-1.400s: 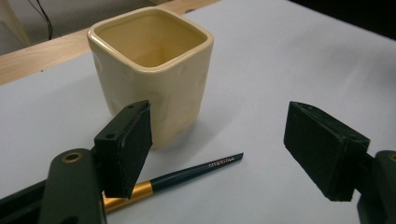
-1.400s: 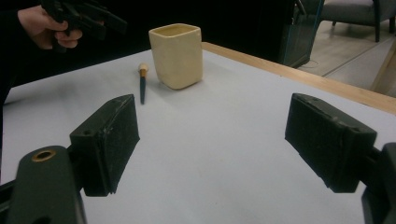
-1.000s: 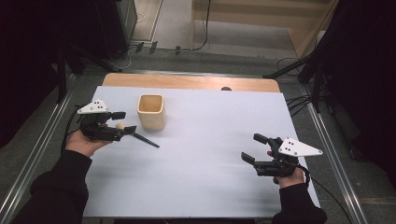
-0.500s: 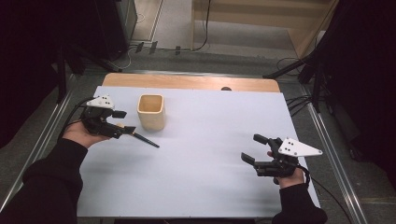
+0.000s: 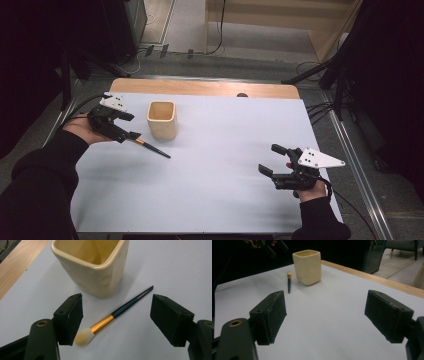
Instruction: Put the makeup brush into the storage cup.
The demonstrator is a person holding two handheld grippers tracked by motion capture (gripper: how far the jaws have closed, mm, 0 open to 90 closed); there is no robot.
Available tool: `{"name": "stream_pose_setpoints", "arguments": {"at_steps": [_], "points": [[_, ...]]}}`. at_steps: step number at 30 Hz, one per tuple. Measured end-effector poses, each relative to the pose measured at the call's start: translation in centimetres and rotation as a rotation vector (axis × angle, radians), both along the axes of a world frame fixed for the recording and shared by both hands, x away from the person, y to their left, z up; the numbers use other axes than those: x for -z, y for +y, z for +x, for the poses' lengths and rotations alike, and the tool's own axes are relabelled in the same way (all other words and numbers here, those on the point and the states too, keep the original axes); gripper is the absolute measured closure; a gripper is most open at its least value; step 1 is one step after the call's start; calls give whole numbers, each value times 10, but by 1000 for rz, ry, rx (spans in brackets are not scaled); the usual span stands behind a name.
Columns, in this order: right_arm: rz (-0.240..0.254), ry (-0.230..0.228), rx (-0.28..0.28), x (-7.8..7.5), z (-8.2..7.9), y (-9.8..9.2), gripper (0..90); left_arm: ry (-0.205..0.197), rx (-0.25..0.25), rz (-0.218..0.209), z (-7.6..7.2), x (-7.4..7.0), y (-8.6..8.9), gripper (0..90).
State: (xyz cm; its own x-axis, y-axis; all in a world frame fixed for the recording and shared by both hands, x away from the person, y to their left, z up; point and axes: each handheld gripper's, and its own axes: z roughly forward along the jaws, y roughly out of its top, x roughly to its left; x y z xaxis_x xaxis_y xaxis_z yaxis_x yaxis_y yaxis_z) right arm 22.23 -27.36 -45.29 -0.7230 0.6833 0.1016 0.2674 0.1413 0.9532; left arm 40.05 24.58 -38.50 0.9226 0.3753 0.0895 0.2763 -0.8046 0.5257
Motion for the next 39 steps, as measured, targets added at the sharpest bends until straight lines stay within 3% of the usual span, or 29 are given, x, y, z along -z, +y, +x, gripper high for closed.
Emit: {"name": "stream_pose_setpoints", "arguments": {"at_steps": [1, 6, 7, 12, 13, 17, 22, 23, 30, 34, 39], "points": [[0, 3, 0, 0, 0, 0, 180, 1, 34, 47, 3, 0, -2, 267], [-2, 10, -2, 0, 0, 0, 180, 26, 75, 82, 11, 1, -7, 270], [-2, 10, -1, 0, 0, 0, 180, 40, 86, 114, 15, 0, -10, 272], [-1, 10, -2, 0, 0, -1, 180, 52, 121, 146, 21, 0, -16, 275], [-4, 11, -4, 1, 0, -1, 180, 78, 123, 155, 24, 1, -19, 281], [-6, 10, -6, 1, -1, -1, 180, 78, 162, 194, 26, 3, -22, 282], [-9, 10, -6, 1, -1, -1, 180, 108, 191, 200, 29, 7, -20, 252], [-9, 8, -4, 0, -1, -1, 181, 97, 210, 225, 29, 11, -21, 252], [-6, 5, 1, 0, -1, -2, 183, 85, 261, 254, 29, 20, -18, 272], [-9, 6, -1, 1, -1, -2, 183, 46, 303, 278, 31, 29, -17, 281], [-4, 6, 3, 1, 0, -2, 185, 49, 356, 301, 33, 38, -19, 289]]}}
